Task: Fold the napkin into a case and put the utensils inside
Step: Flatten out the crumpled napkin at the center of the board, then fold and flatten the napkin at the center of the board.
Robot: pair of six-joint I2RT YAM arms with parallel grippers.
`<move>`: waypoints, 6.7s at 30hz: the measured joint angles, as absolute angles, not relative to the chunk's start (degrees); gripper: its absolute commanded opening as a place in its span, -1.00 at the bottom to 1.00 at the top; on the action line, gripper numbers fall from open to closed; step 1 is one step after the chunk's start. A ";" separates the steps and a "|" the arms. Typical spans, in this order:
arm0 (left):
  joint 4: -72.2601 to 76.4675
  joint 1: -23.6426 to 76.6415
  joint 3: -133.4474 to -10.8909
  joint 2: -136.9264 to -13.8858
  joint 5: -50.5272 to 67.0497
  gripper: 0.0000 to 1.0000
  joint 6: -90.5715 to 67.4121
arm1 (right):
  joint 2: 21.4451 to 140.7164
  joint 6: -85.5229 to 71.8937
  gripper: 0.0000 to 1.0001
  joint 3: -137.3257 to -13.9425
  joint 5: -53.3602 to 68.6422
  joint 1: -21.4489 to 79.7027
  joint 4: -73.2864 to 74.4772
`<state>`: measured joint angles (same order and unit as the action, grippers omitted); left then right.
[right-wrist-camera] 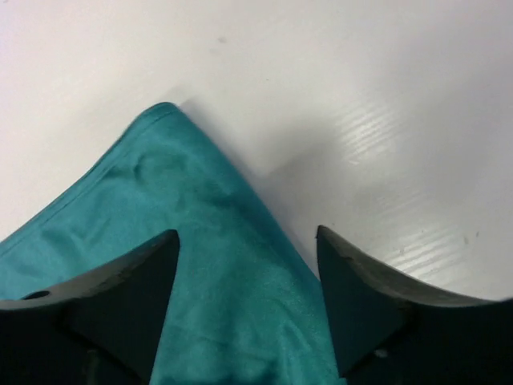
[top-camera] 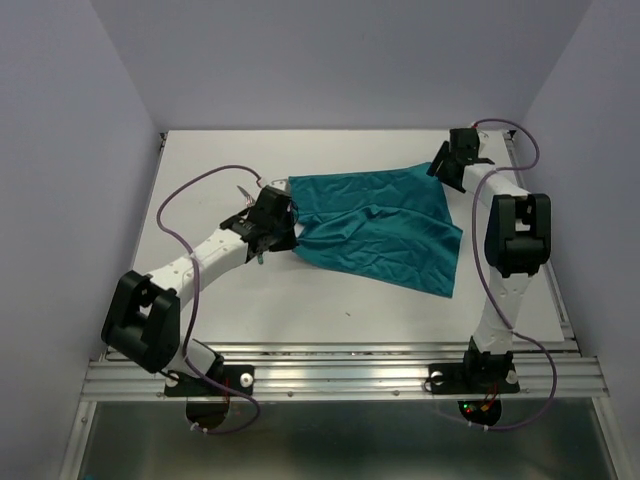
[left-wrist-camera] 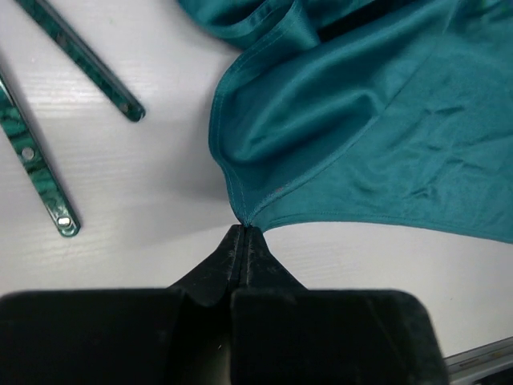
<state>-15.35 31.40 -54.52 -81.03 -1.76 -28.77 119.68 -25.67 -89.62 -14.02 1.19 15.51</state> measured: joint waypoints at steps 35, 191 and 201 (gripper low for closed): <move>-14.37 31.40 -60.03 -84.60 -2.59 -1.00 -27.03 | 68.75 -41.01 0.58 -33.80 -4.60 1.23 27.05; -22.96 16.82 -108.60 -125.38 3.57 -1.00 -21.96 | 117.51 -27.44 -0.99 -94.24 -9.04 -1.48 18.90; -19.64 20.43 -83.61 -105.58 4.69 -1.00 -24.67 | 97.41 -29.41 -0.99 -72.36 -9.02 -2.42 18.65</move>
